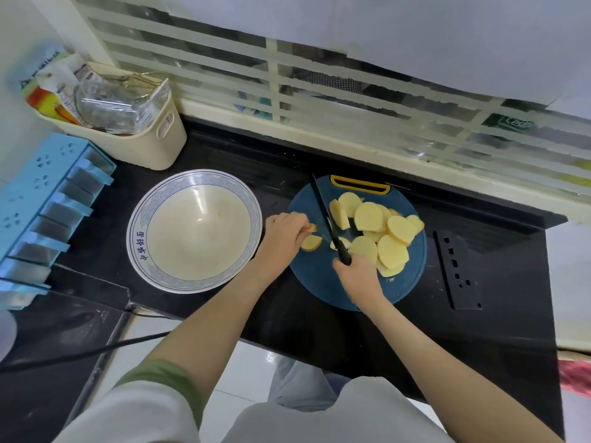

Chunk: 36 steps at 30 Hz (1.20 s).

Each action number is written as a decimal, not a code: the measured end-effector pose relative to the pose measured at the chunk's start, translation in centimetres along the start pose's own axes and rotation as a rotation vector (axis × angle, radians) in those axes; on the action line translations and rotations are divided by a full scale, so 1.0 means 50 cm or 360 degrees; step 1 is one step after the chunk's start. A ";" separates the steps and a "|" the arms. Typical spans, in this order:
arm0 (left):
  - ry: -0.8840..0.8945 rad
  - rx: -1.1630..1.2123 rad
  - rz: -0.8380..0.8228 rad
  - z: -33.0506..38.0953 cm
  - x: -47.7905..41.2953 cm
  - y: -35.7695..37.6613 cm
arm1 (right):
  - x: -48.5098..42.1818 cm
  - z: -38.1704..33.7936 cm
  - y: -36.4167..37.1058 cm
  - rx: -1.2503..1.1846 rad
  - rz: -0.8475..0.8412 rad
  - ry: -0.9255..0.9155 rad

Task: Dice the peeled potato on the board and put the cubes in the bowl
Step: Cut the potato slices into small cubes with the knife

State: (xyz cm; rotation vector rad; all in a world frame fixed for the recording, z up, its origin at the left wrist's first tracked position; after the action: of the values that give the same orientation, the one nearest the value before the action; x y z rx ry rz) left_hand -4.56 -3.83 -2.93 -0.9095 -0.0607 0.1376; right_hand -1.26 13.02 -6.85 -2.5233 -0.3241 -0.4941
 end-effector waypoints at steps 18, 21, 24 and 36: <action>-0.0186 -0.0371 -0.0190 -0.047 0.018 0.043 | -0.011 0.065 0.000 -0.0003 0.0079 0.0133; -0.0081 -0.0464 -0.0154 -0.039 0.017 0.046 | -0.021 0.066 -0.020 0.0039 0.0067 0.0116; 0.0036 -0.0473 -0.0201 -0.032 0.017 0.053 | -0.023 0.069 -0.022 -0.0023 0.0052 0.0142; 0.0126 -0.0552 -0.0323 -0.023 0.016 0.064 | -0.015 0.024 -0.001 -0.0194 0.0059 0.0089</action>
State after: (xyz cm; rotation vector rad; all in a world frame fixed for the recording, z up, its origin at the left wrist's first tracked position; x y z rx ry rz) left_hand -3.92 -2.66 -6.16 -1.2477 -0.1049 -0.1018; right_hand -1.60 13.62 -8.05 -2.6226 -0.2324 -0.5845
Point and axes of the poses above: each hand's wrist, its own x-axis away from the middle knuckle, its own y-axis out of the palm, z = x × y, the point moved 9 cm from there along -x, towards the middle knuckle, and after that the axes turned 13 degrees about -y, right-handed, at the moved point
